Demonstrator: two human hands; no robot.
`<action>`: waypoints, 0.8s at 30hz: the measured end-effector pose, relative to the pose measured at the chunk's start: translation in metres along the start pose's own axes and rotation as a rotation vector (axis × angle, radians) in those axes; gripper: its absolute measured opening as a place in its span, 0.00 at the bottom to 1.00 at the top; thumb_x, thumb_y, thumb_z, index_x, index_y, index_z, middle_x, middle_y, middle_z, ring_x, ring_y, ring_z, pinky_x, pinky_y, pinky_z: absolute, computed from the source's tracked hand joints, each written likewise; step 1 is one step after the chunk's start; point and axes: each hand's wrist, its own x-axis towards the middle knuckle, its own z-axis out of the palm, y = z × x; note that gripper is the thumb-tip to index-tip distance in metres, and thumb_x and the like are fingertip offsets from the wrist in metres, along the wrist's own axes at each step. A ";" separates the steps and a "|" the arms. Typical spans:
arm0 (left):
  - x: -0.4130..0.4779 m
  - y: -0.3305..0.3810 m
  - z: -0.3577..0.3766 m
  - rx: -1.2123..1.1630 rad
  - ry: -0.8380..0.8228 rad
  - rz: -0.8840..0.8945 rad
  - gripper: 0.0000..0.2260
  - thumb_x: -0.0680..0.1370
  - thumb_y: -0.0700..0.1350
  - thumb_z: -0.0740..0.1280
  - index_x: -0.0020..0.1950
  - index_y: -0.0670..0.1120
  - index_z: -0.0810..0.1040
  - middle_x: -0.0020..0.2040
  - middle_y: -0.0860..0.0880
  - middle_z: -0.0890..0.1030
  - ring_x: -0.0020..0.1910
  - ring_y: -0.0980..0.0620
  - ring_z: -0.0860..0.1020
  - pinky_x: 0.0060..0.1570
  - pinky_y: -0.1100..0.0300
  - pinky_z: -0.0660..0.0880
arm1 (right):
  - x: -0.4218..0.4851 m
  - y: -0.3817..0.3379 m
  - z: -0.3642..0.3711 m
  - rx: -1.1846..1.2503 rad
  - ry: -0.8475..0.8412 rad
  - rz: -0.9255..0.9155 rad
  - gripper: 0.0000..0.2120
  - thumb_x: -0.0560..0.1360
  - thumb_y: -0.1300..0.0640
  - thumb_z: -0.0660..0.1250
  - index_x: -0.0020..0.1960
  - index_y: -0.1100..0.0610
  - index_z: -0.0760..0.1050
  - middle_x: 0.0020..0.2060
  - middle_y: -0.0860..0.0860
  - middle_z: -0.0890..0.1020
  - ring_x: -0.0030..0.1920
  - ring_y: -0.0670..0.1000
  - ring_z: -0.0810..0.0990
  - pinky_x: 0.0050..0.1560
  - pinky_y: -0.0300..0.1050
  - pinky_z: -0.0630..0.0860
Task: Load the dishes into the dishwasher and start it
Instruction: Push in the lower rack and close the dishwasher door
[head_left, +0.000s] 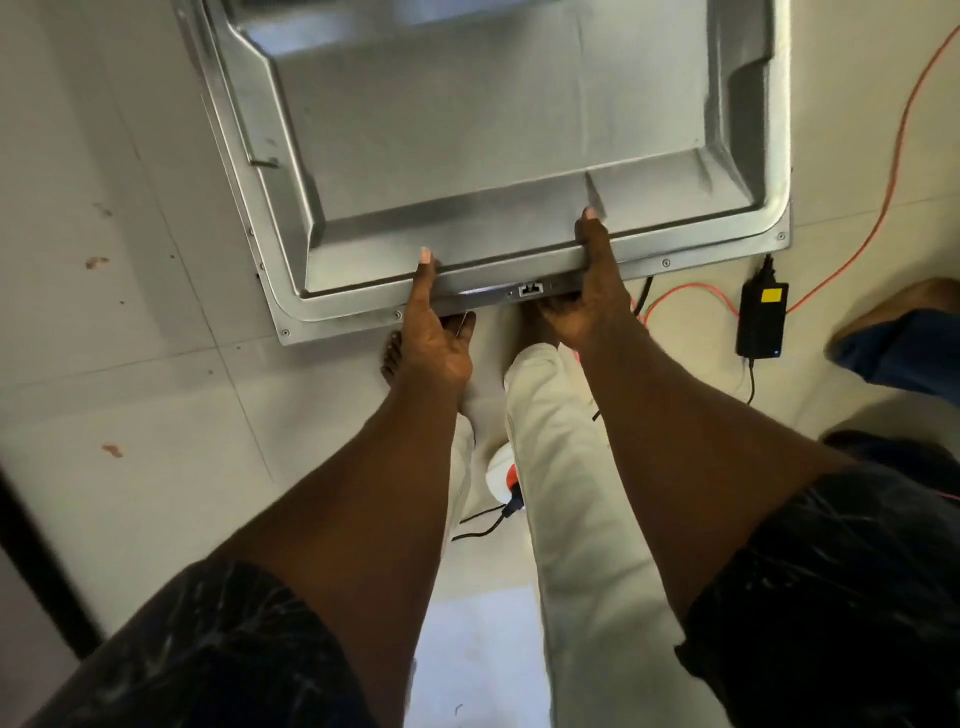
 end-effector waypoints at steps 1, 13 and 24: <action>-0.012 0.004 0.001 0.000 0.002 0.002 0.18 0.74 0.58 0.73 0.61 0.50 0.82 0.66 0.45 0.80 0.63 0.44 0.77 0.68 0.47 0.72 | -0.014 -0.005 0.001 0.005 -0.001 -0.007 0.39 0.60 0.41 0.83 0.66 0.54 0.76 0.58 0.56 0.84 0.57 0.60 0.83 0.60 0.62 0.79; -0.283 0.146 0.079 0.041 0.052 0.126 0.27 0.74 0.58 0.73 0.63 0.40 0.77 0.53 0.39 0.83 0.50 0.44 0.83 0.49 0.52 0.83 | -0.297 -0.138 0.046 -0.186 -0.052 -0.143 0.18 0.74 0.53 0.76 0.58 0.62 0.79 0.47 0.56 0.84 0.46 0.55 0.83 0.50 0.49 0.81; -0.400 0.267 0.177 0.032 0.088 0.332 0.15 0.76 0.44 0.74 0.58 0.38 0.77 0.51 0.43 0.82 0.42 0.46 0.83 0.55 0.47 0.81 | -0.399 -0.262 0.146 -0.399 -0.074 -0.279 0.18 0.77 0.56 0.74 0.59 0.66 0.75 0.49 0.65 0.85 0.45 0.60 0.87 0.41 0.47 0.84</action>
